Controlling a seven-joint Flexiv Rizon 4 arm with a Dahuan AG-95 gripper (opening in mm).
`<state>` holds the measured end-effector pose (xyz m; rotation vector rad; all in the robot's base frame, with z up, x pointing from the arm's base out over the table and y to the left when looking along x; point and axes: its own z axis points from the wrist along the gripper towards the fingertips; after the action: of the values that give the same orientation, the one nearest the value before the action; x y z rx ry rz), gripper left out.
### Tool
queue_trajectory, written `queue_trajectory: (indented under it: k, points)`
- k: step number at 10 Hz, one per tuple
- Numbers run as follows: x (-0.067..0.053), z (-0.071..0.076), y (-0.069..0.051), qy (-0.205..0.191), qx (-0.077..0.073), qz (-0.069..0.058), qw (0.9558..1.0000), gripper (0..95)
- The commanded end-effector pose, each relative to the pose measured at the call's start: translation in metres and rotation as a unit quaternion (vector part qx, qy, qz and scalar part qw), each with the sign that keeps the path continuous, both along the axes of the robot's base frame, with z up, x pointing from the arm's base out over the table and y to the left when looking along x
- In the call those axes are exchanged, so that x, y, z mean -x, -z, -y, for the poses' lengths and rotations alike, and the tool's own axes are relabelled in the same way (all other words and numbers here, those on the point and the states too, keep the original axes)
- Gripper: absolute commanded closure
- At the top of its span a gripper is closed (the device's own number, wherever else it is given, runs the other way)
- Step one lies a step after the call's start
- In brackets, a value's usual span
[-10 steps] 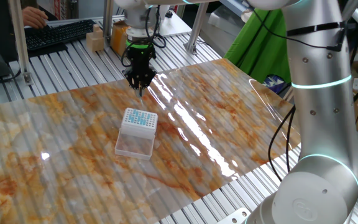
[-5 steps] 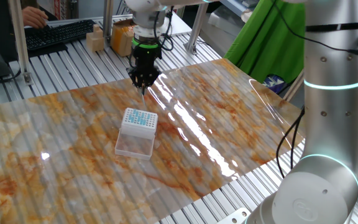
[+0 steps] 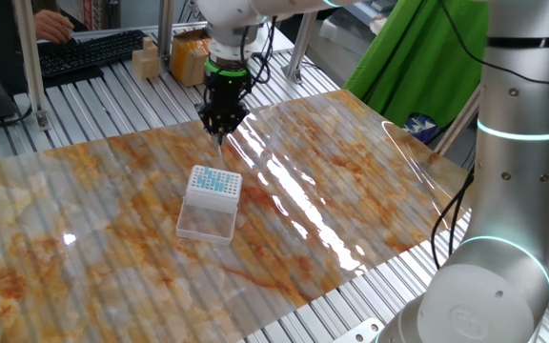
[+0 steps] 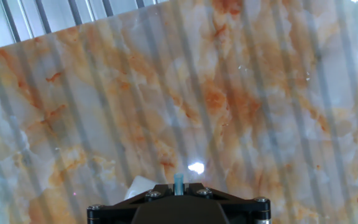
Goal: Insert a medium pipette tip into the holder for medium pipette tips
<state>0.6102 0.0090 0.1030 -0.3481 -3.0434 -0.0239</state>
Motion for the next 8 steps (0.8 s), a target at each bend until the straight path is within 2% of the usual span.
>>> queue_trajectory:
  k: [1,6,7,8]
  points:
    - [0.0006,0.0003,-0.0003,-0.002,0.000,0.014,0.9999,95.0]
    - [0.0055,0.0015,-0.0020,-0.005,0.001,0.031,0.9995,95.0]
    - [0.0085,0.0014,-0.0011,-0.006,0.002,0.041,0.9991,95.0]
    - [0.0103,0.0011,-0.0003,-0.007,0.002,0.045,0.9990,95.0]
